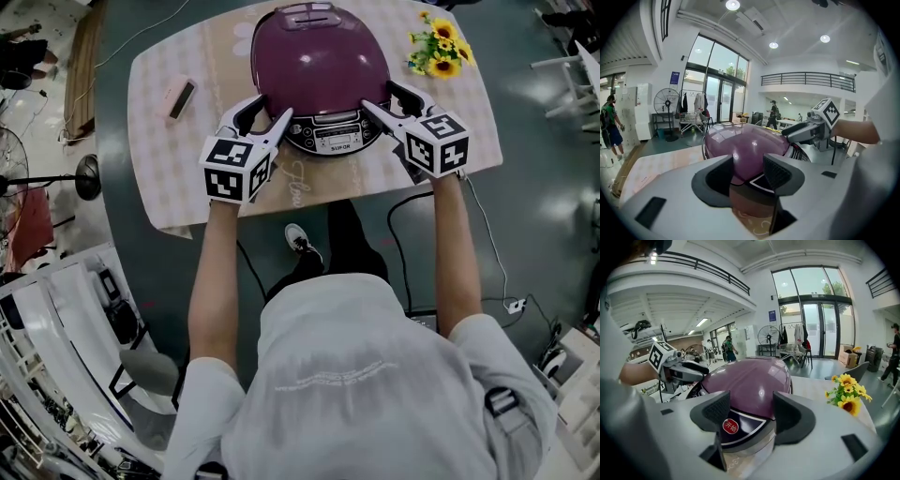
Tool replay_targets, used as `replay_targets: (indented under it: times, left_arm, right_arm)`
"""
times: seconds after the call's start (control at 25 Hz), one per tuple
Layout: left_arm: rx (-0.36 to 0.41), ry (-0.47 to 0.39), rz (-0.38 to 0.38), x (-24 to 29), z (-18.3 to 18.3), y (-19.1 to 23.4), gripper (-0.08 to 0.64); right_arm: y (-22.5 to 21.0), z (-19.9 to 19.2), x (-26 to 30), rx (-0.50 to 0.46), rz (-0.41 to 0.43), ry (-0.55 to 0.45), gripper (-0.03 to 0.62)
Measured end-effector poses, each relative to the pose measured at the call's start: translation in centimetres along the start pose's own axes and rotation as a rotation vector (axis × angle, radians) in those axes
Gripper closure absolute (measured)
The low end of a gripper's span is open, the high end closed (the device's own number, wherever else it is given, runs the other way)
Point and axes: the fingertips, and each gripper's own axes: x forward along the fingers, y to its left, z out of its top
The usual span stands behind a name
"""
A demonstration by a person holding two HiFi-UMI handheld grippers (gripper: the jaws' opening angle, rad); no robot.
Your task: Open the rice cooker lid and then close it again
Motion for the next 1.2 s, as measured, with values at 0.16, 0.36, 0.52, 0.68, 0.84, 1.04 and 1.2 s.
replay_targets:
  times: [0.16,0.36,0.52,0.68,0.84,1.04,1.2]
  left_arm:
    - [-0.002,-0.02,0.014,0.05,-0.07,0.03,0.35]
    - [-0.002,-0.043,0.025,-0.05,-0.11,0.06,0.35]
    - [0.001,-0.056,0.026,-0.04,-0.09,0.08,0.348]
    - [0.008,-0.062,0.028,-0.09,-0.2,0.05,0.348]
    - [0.007,-0.075,0.033,-0.06,-0.25,0.03,0.348]
    - [-0.005,-0.101,0.033,-0.12,-0.2,0.15,0.348]
    - [-0.013,-0.114,0.042,-0.06,-0.2,0.23,0.348]
  right_arm:
    - [0.0,-0.13,-0.03,0.004,-0.014,-0.033,0.316]
    - [0.08,-0.2,-0.07,-0.001,-0.028,-0.05,0.318]
    - [0.08,-0.2,-0.07,-0.007,-0.032,-0.062,0.318]
    - [0.14,-0.33,-0.1,-0.004,-0.04,-0.073,0.318]
    - [0.08,-0.4,-0.15,-0.004,-0.042,-0.093,0.318]
    - [0.02,-0.35,-0.11,-0.002,-0.041,-0.102,0.318]
    - [-0.09,-0.34,-0.12,0.01,-0.049,-0.121,0.318]
